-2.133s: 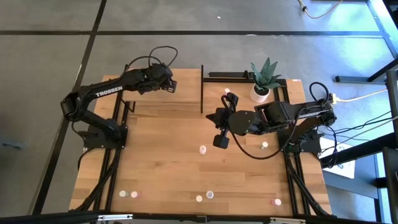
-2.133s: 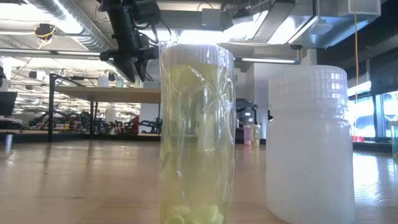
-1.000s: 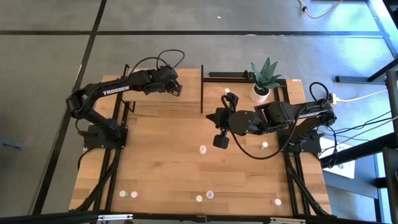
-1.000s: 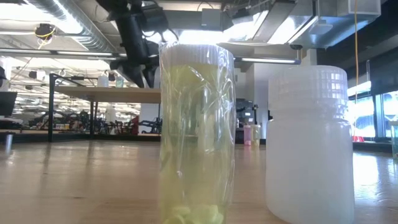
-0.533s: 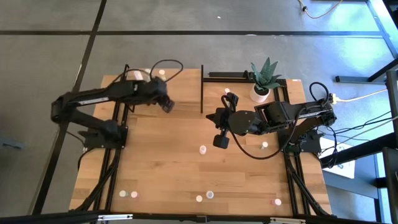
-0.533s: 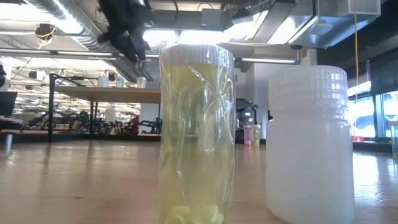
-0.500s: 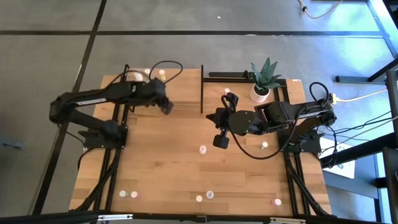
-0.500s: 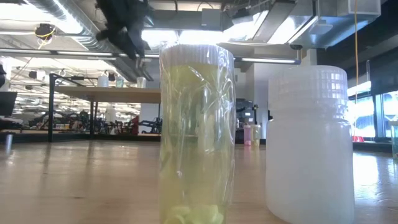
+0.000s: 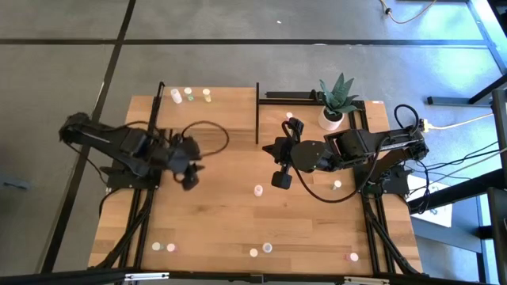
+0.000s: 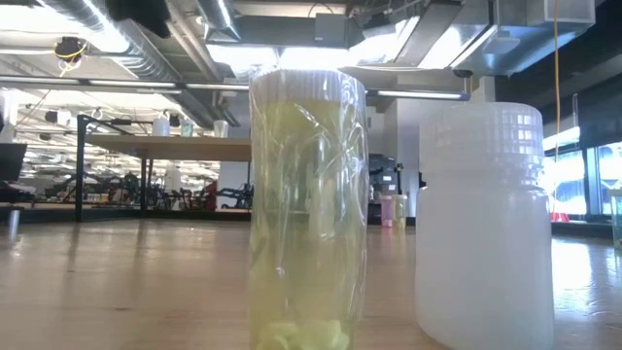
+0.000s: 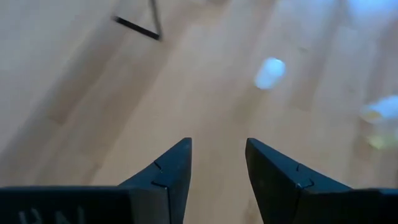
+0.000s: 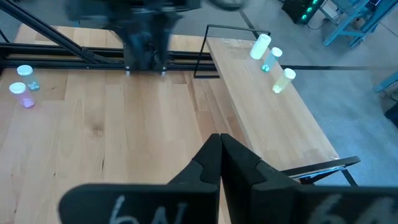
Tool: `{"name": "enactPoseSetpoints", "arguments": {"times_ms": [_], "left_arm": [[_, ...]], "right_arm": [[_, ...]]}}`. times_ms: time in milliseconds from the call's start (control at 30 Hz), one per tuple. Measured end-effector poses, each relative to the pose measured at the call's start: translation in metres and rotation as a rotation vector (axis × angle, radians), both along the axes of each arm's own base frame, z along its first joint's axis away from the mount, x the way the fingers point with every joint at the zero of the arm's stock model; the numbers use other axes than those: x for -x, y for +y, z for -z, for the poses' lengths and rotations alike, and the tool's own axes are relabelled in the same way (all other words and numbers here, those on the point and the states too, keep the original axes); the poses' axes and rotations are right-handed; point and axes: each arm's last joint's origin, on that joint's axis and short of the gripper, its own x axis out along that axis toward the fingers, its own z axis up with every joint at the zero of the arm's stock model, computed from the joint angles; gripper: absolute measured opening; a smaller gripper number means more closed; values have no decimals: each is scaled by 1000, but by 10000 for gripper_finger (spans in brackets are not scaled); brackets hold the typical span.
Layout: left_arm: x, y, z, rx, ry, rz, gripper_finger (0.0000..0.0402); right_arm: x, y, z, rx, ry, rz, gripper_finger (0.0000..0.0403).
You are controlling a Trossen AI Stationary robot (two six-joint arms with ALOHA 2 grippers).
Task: Pick and place medicine bottles onto shelf by color
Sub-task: Put the bottom pink pill bottle on the shelf
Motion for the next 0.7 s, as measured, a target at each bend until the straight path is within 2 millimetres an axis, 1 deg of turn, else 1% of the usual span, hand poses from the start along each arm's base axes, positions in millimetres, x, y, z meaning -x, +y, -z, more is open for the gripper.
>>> {"name": "enactPoseSetpoints", "arguments": {"times_ms": [233, 467, 600, 700], "left_arm": [[12, -32, 0, 110, -30, 31, 144], [26, -55, 0, 117, -89, 12, 144], [35, -63, 0, 127, -112, 0, 145], [41, -69, 1, 133, -119, 8, 146]], "right_arm": [[-1, 0, -1, 15, -7, -10, 8], [-3, 0, -4, 6, -42, -10, 8], [-4, -1, -4, -100, -83, 34, 8], [-4, 0, -4, -152, -90, 29, 8]]}}
